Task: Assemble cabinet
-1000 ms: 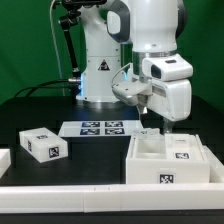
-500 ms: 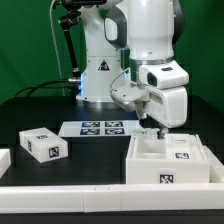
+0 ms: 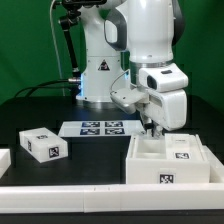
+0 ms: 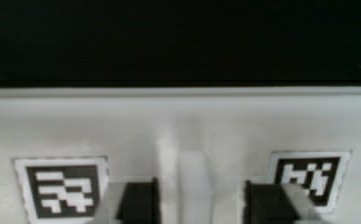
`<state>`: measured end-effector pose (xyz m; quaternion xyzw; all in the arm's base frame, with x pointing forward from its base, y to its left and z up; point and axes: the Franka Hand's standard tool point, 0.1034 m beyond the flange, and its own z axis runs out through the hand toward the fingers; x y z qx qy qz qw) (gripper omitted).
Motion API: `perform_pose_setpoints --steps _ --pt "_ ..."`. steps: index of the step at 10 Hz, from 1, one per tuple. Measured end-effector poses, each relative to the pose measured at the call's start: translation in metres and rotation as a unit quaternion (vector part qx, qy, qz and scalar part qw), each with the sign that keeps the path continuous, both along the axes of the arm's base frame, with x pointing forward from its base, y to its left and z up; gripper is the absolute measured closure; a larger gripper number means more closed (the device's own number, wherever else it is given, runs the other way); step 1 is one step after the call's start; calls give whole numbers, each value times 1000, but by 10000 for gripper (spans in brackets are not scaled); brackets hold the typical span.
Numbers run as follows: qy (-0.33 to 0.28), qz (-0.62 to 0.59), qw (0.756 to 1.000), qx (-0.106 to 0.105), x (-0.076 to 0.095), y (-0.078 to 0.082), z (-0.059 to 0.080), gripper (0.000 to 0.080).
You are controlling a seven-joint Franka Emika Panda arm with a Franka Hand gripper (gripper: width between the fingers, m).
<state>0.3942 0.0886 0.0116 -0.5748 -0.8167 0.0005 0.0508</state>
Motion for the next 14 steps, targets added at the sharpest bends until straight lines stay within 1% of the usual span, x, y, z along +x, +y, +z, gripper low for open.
perform_pose_setpoints --steps 1,2,5,6,8,9,11,12,14 --pt "-2 0 1000 0 1 0 1 719" --pt "-3 -1 1000 1 2 0 1 732" --pt "-3 -1 1000 1 2 0 1 732" --pt "-1 -13 1000 -3 2 0 4 732" --pt "-2 -68 997 -26 4 1 27 732" --pt "-7 -80 996 -30 4 -2 34 731" --pt "-10 -116 992 -37 8 -14 42 731" --pt "-12 -136 990 -41 11 -17 46 731" --pt "-9 -134 990 -40 9 -16 43 731"
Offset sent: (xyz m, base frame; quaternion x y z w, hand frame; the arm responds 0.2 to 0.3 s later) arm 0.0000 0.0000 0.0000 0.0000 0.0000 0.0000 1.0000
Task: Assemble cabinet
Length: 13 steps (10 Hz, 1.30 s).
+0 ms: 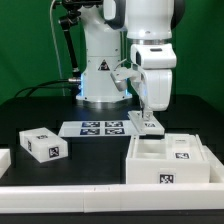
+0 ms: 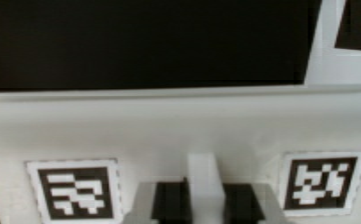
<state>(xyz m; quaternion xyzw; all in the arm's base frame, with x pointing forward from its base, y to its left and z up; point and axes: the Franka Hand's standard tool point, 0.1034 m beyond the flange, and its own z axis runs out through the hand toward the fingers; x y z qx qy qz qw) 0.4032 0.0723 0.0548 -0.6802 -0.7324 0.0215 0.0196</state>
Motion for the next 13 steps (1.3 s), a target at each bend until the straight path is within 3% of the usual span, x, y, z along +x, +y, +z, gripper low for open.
perform_pose_setpoints --steps 2,6,10,13 --pt "2 -8 1000 -1 1 -2 0 731" --pt "22 -121 992 -25 23 -6 14 731" --pt "22 -118 993 -22 22 -6 11 731" --pt "19 -127 991 -25 38 -6 19 731"
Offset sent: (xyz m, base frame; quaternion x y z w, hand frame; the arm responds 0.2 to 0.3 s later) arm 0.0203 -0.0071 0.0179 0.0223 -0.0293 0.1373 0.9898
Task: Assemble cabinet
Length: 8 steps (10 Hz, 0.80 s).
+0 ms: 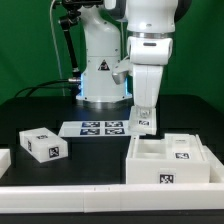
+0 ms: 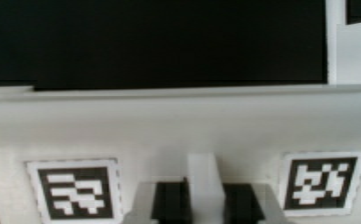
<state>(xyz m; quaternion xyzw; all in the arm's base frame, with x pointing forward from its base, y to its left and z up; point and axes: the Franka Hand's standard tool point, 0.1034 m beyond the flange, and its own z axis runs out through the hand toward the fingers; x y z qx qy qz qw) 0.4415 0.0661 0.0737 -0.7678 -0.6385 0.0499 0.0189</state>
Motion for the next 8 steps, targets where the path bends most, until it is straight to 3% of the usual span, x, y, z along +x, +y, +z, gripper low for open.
perform_pose_setpoints --steps 8 --pt "-14 -3 1000 8 0 6 -5 731"
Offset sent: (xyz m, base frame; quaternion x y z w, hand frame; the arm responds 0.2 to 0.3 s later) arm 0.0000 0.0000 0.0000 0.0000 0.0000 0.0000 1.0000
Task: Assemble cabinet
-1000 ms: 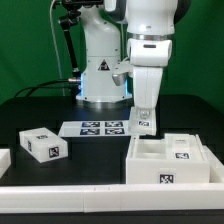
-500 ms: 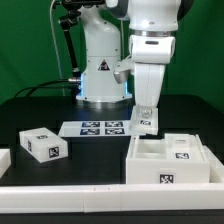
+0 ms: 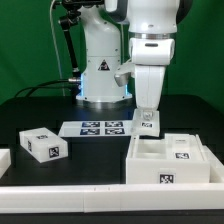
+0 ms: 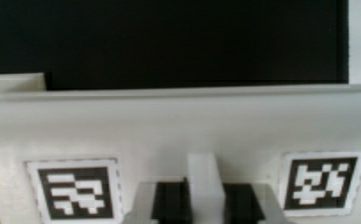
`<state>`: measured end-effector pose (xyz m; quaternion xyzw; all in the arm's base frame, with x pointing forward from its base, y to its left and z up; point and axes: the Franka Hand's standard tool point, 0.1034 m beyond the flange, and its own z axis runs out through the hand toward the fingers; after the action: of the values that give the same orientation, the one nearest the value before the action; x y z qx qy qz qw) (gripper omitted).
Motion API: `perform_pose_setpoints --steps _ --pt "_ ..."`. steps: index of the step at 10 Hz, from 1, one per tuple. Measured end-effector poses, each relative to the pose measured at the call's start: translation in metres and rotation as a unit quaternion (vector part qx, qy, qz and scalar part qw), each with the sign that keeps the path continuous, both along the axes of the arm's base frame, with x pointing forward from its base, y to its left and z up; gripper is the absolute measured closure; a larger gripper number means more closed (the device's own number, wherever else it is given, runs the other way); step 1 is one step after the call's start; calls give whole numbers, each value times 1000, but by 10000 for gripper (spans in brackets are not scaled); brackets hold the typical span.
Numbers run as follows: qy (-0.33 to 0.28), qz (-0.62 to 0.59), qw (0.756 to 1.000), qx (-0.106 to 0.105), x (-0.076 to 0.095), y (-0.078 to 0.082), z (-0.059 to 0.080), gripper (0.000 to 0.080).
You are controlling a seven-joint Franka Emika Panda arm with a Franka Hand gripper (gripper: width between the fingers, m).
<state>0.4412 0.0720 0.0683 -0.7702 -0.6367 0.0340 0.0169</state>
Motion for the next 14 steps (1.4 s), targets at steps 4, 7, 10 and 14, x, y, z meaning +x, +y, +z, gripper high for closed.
perform_pose_setpoints --steps 4,7,10,14 --pt "-21 -2 1000 9 5 7 0 731" --pt "-35 -3 999 16 6 8 -1 731" --pt "-30 -4 999 17 4 6 -5 731" --pt "-22 -6 1000 18 0 6 -11 731"
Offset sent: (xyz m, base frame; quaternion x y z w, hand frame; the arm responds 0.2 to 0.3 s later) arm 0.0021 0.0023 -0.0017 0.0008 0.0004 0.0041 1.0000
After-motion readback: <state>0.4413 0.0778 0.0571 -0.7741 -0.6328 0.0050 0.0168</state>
